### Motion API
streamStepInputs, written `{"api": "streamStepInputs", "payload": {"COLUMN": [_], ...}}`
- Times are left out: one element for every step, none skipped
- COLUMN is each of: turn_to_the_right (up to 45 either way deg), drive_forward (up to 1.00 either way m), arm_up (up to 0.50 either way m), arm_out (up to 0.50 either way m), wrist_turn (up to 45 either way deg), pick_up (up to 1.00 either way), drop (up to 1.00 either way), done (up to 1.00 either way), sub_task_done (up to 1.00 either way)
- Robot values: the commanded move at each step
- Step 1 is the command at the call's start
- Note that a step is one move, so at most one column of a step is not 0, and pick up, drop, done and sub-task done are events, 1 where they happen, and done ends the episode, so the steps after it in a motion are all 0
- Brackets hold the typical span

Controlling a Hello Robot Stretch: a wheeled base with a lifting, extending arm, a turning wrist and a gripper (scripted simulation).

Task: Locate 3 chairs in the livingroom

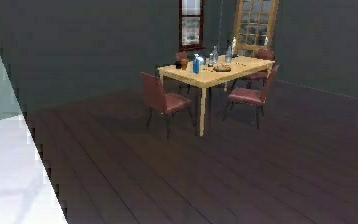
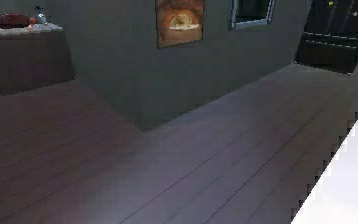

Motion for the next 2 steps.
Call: {"api": "streamStepInputs", "payload": {"turn_to_the_right": [-45.0,-33.0], "drive_forward": [0.0,0.0], "arm_up": [0.0,0.0], "arm_out": [0.0,0.0], "wrist_turn": [0.0,0.0], "pick_up": [0.0,0.0], "drop": [0.0,0.0], "done": [0.0,0.0], "sub_task_done": [0.0,0.0]}}
